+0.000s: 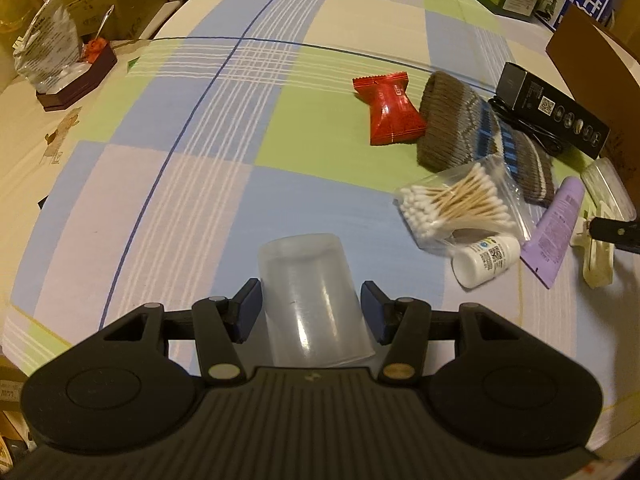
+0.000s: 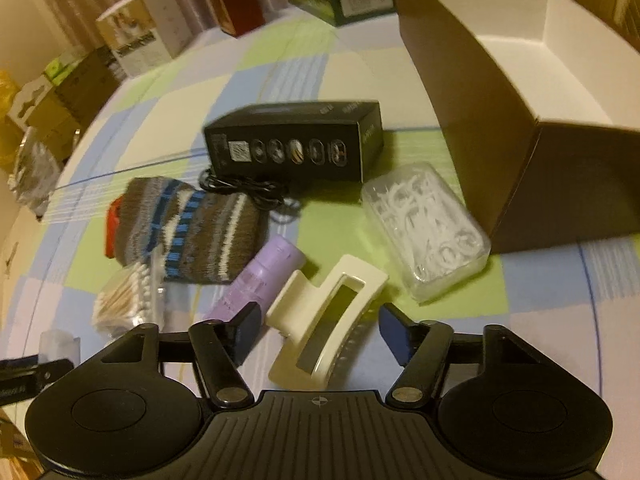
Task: Organize objects
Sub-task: 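Close left tool on frosted container while right tool grasps cream hair clip, then carry frosted container with left tool while right tool carries clip into brown box, then open left tool to drop container while right tool releases clip in box, then withdraw both tools from the brown box back over the table, then move left tool to cotton swab bag while right tool approaches floss pick box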
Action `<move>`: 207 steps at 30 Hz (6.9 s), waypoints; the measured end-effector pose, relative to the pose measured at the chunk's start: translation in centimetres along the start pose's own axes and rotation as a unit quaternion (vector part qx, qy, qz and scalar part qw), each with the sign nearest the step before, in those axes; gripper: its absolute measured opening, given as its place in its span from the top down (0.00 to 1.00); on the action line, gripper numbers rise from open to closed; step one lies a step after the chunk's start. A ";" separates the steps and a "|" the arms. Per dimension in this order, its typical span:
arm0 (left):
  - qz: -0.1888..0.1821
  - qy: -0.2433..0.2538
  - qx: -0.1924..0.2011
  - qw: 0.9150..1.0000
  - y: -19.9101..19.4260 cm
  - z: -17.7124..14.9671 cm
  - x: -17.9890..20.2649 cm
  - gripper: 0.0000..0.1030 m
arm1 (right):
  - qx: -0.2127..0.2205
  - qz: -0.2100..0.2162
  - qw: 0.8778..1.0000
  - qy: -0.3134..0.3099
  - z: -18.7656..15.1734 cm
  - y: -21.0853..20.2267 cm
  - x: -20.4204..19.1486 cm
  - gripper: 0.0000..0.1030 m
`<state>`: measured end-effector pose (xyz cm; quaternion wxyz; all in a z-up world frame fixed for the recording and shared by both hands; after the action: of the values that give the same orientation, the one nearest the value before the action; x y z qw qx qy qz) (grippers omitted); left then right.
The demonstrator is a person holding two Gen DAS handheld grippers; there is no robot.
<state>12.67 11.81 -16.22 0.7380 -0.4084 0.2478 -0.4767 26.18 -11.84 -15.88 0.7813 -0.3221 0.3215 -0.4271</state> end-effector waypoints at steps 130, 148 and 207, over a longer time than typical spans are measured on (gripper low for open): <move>-0.230 0.169 0.090 0.954 -7.8 11.8 22.1 0.17 | 0.156 -0.023 0.987 0.005 5.3 -15.4 9.3 0.14; -0.167 0.111 0.081 0.976 -5.7 10.7 13.4 0.17 | 0.127 0.017 0.991 -0.023 1.8 -9.8 5.1 0.23; -0.140 0.122 0.010 0.983 2.1 6.4 7.7 0.24 | 0.043 -0.058 0.996 -0.048 -2.5 -5.0 6.2 0.48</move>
<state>21.79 7.64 -14.30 0.6324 -0.3706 0.2717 -0.6236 24.56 -19.96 -14.83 0.7831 -0.3267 0.2458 -0.4686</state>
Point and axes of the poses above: each gripper's, at about its wrist camera, not at the fingertips, and y roughly the way its jaws point, x to its right, z to its top, the point moved 5 cm from there along y, roughly the way its jaws point, and after that the axes turned 9 degrees about x, right-handed, at the moved point
